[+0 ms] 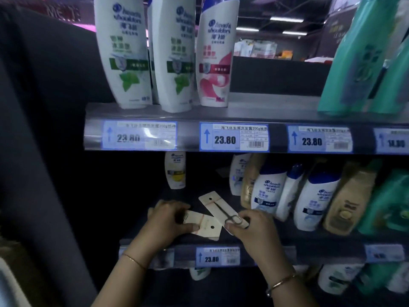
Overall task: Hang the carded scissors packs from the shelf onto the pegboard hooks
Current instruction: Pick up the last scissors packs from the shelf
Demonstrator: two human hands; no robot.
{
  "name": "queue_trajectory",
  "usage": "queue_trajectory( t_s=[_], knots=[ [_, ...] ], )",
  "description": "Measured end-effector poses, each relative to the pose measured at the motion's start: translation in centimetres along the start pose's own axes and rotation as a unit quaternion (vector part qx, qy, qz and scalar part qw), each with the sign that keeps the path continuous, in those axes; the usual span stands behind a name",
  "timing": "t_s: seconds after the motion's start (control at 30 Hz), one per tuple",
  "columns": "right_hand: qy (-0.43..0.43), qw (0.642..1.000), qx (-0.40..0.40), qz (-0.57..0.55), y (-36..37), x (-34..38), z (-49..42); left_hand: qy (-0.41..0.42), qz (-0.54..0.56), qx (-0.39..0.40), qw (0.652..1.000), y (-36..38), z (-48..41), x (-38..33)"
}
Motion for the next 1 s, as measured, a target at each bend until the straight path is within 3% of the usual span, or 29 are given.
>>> queue_trajectory(
  t_s=[0.43, 1.0],
  knots=[
    [0.013, 1.000, -0.009, 0.022, 0.5, 0.8, -0.1, 0.049, 0.007, 0.039, 0.998, 0.5, -0.8, -0.5],
    [0.087, 0.993, -0.016, -0.071, 0.5, -0.8, 0.7, 0.089, 0.024, 0.026, 0.995, 0.5, -0.6, -1.0]
  ],
)
Point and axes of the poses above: each hand's wrist, its own z-axis away from the middle knuckle, its own y-axis out of the palm, x = y × z, the point moved 9 cm from there along -z, towards the middle knuckle, and after that the axes turned 1 degree about y, right-handed, at the moved point
